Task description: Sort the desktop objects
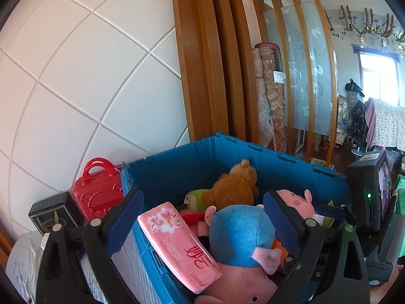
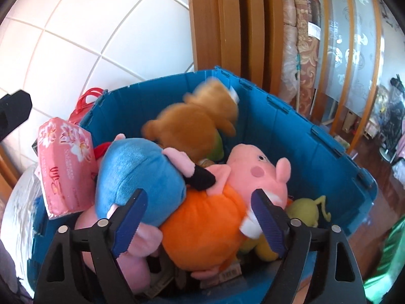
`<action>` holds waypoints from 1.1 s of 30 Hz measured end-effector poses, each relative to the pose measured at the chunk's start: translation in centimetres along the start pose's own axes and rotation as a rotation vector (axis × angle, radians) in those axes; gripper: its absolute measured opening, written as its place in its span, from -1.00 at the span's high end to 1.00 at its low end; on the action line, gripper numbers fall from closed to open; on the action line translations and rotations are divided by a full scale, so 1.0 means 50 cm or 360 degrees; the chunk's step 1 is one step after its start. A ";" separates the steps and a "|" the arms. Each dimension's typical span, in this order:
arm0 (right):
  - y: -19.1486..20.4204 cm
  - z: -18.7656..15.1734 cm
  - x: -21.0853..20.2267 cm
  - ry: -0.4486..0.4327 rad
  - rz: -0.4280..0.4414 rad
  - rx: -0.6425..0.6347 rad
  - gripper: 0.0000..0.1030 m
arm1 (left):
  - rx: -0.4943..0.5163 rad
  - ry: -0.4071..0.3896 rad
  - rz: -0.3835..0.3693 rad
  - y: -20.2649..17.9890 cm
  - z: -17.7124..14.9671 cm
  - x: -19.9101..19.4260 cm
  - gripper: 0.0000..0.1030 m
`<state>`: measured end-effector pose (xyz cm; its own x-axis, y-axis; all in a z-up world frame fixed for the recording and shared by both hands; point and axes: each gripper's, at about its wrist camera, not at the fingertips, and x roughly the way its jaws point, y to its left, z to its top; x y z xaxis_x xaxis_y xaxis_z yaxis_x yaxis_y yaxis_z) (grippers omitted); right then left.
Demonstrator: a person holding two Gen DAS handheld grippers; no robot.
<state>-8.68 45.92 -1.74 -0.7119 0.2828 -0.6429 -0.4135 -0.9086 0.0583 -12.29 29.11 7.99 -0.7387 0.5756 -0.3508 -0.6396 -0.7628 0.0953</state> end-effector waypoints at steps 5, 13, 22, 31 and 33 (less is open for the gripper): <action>0.023 -0.020 -0.056 -0.0073 -0.0039 0.0009 -0.94 | -0.0049 -0.0015 -0.0028 0.008 -0.023 -0.045 -0.95; 0.057 -0.063 -0.147 -0.0188 -0.0032 -0.0034 -0.99 | -0.0130 0.0025 0.0064 0.015 -0.069 -0.121 -0.96; 0.088 -0.102 -0.228 -0.0273 -0.0047 -0.0072 -0.99 | -0.0149 0.0039 0.0036 0.018 -0.089 -0.195 -0.96; 0.118 -0.129 -0.298 -0.0331 -0.0051 -0.0116 -0.99 | -0.0149 0.0061 0.0036 0.015 -0.101 -0.234 -0.96; 0.123 -0.135 -0.310 -0.0338 -0.0051 -0.0119 -0.99 | -0.0155 0.0070 0.0041 0.017 -0.104 -0.237 -0.96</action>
<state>3.64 33.88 3.41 -0.8061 0.3628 -0.4676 -0.3999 -0.9163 -0.0215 -2.98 20.09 7.37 -0.7431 0.5438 -0.3900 -0.5954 -0.8033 0.0144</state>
